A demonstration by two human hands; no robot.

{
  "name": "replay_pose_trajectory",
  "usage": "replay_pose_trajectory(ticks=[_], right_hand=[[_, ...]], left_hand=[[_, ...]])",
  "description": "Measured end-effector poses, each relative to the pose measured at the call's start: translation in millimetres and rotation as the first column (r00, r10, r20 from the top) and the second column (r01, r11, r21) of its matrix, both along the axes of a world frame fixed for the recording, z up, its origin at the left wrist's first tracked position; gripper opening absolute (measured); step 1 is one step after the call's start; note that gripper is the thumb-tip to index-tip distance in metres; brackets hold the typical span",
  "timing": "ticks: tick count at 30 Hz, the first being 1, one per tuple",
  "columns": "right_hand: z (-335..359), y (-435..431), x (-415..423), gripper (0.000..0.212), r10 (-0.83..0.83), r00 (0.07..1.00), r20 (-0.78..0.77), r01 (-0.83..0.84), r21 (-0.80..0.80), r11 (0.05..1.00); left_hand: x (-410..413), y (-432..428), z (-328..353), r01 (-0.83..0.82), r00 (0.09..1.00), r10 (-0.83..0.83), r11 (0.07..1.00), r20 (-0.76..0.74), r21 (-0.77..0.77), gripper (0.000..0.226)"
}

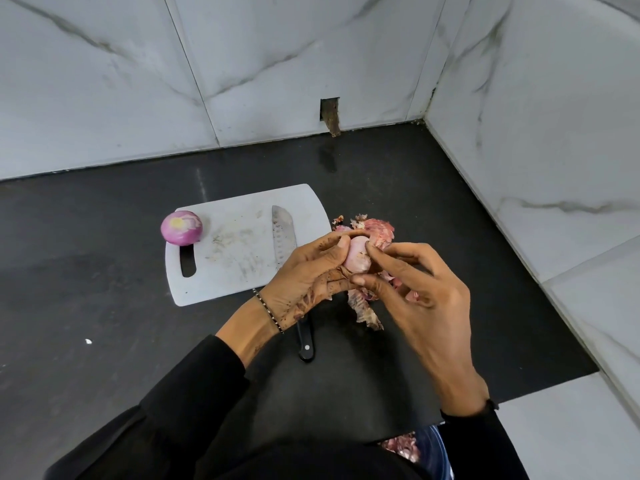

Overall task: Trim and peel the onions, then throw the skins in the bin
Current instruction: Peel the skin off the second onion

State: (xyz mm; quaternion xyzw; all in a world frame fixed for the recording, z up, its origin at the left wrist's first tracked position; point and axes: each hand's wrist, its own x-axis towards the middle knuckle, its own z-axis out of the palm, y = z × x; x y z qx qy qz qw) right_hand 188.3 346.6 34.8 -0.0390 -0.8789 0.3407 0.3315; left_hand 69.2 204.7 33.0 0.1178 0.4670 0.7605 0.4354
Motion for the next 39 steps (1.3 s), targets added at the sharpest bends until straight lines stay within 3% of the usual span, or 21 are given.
replay_pose_trajectory(ticks=[4, 8, 11, 15, 28, 34, 39], right_hand=[[-9, -6, 1, 0.027, -0.029, 0.994, -0.105, 0.040, 0.100, 0.994], [-15, -13, 3, 0.019, 0.008, 0.987, -0.159, 0.008, 0.099, 0.995], [-12, -18, 2, 0.016, -0.004, 0.991, -0.136, 0.008, 0.028, 1.000], [2, -17, 2, 0.031, -0.016, 0.998, -0.062, 0.008, -0.115, 0.993], [18, -13, 3, 0.034, 0.107, 0.993, 0.044, -0.091, -0.264, 0.960], [18, -14, 2, 0.019, 0.165, 0.981, 0.105, -0.125, -0.317, 0.940], [25, -17, 1, 0.033, 0.075, 0.992, 0.101, -0.033, -0.364, 0.931]], left_hand=[[-2, -1, -2, -0.011, 1.000, 0.011, 1.000, -0.019, -0.012, 0.046], [-2, 0, 0, -0.002, 1.000, 0.002, 1.000, 0.004, -0.021, 0.046], [-2, -1, 0, 0.001, 1.000, -0.001, 1.000, 0.021, 0.002, 0.044], [-3, -5, 0, 0.028, 0.998, -0.032, 0.997, 0.056, 0.071, 0.043], [0, -8, 4, 0.070, 0.997, -0.072, 0.994, 0.017, 0.080, 0.038], [4, -10, 5, 0.068, 0.994, -0.075, 0.993, 0.074, 0.096, 0.032], [4, -9, 3, 0.047, 0.990, -0.061, 0.992, 0.128, 0.114, 0.037]])
